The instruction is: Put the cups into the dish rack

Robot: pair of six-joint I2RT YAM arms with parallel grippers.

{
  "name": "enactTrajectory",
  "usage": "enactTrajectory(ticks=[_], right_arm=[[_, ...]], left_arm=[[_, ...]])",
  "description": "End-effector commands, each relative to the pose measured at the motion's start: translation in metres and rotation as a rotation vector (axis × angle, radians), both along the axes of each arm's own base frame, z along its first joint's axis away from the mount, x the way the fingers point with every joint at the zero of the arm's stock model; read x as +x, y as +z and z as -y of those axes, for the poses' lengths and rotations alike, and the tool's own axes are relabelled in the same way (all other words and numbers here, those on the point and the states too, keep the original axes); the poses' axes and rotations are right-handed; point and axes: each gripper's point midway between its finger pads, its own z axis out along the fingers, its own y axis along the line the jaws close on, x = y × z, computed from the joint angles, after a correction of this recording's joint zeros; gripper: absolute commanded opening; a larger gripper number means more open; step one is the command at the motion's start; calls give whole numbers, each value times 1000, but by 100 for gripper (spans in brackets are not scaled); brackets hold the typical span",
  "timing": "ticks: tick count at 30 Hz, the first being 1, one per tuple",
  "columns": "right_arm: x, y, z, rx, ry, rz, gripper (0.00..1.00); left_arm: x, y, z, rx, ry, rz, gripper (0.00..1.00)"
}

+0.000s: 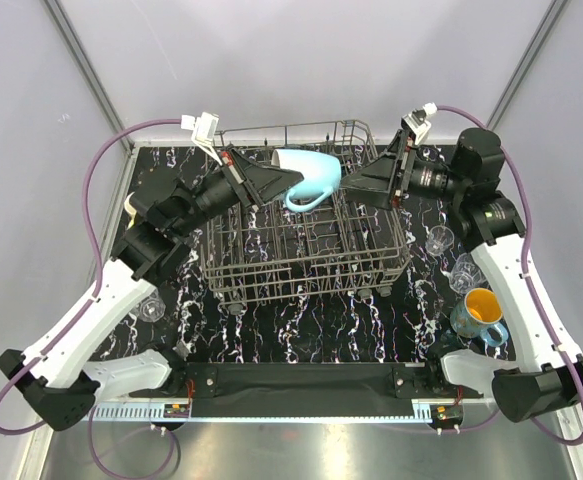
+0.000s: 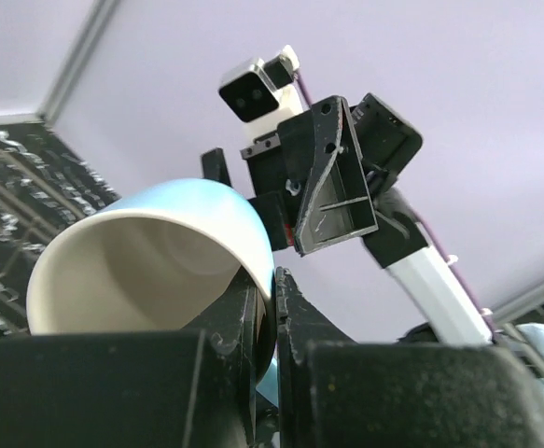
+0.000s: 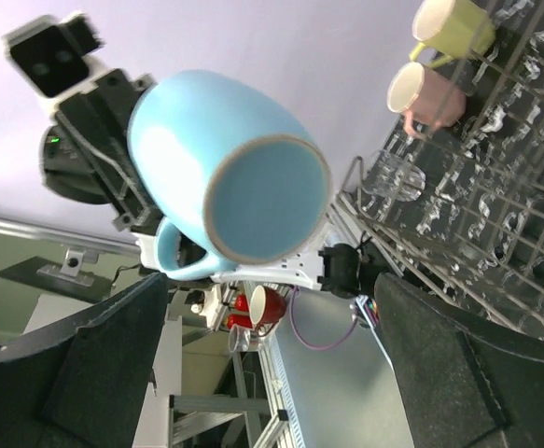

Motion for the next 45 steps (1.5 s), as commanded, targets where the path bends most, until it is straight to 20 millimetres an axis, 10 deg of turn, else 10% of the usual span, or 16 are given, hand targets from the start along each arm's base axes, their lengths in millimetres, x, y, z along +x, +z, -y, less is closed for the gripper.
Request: enactTrajectory(ticks=[1, 29, 36, 40, 45], right_arm=[[-9, 35, -11, 91, 61, 125, 100], [-24, 40, -32, 169, 180, 117, 88], [-24, 42, -33, 163, 169, 123, 52], [-18, 44, -34, 152, 156, 122, 0], [-15, 42, -34, 127, 134, 119, 0]], left_arm=[[-38, 68, -12, -219, -131, 188, 0], [-30, 45, 5, -294, -239, 89, 0], [-27, 34, 11, -291, -265, 53, 0], [-28, 28, 13, -283, -285, 41, 0], [-20, 14, 14, -244, -275, -2, 6]])
